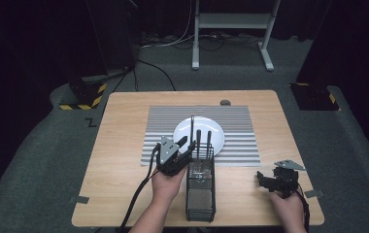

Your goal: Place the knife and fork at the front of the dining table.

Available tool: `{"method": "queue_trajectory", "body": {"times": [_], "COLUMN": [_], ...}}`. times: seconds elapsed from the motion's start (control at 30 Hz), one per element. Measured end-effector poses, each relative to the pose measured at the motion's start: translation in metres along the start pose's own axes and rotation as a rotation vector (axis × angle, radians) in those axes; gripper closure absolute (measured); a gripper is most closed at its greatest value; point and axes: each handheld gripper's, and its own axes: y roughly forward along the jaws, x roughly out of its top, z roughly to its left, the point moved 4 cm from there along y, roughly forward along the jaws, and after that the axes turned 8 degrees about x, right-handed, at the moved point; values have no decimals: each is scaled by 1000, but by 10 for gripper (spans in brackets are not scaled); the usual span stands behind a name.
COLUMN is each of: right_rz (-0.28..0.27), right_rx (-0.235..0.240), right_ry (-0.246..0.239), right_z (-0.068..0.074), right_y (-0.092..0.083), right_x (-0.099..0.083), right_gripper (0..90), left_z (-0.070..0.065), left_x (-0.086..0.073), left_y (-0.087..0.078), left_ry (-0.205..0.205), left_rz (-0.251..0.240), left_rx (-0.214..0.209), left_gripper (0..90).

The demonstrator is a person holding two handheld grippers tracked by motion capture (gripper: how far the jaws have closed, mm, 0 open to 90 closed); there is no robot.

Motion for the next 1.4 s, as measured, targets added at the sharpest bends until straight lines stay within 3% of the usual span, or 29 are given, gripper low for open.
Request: {"method": "queue_trajectory", "body": {"times": [0.47,1.2,1.4], "right_rz": [0,0,0], "right_rx": [3,5,5], "right_ry": [-3,0,0], "right_z": [0,0,0], "right_y": [0,0,0], "right_x": [0,0,0], "right_gripper": [101,100,100], "left_z": [-6,-11,-13], "left_x": [1,-2,-4], "left_y": [6,-1,-4], "left_ry": [14,-56,-51], "left_rz": [12,-28,-47], "left_rx": [36,71,79], "left_gripper": [788,814,815]}}
